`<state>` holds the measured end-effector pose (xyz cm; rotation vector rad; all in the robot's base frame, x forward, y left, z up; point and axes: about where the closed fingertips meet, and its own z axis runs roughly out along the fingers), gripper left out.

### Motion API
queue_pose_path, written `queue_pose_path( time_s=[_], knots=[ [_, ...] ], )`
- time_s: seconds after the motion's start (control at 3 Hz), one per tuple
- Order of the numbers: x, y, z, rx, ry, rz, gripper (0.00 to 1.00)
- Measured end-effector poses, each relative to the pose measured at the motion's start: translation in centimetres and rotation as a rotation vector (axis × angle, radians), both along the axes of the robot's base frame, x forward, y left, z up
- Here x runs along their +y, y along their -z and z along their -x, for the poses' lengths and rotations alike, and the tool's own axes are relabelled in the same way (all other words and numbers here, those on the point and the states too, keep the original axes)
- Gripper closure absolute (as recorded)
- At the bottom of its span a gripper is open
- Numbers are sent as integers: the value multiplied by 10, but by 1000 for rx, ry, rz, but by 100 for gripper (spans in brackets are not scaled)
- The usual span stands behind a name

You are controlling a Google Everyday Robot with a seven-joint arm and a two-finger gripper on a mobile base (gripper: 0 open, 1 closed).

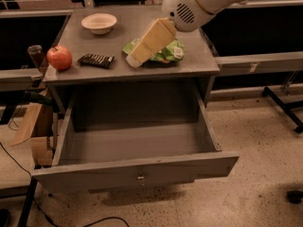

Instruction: Place apple into top drawer

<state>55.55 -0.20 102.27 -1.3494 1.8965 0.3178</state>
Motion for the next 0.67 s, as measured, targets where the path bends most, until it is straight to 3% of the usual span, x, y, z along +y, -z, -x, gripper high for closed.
queue_pose_path(
  time_s=[0.33,0.67],
  knots=[
    [0,0,0,0,0,0,0],
    [11,0,-16,-22,34,-49,0]
  ],
)
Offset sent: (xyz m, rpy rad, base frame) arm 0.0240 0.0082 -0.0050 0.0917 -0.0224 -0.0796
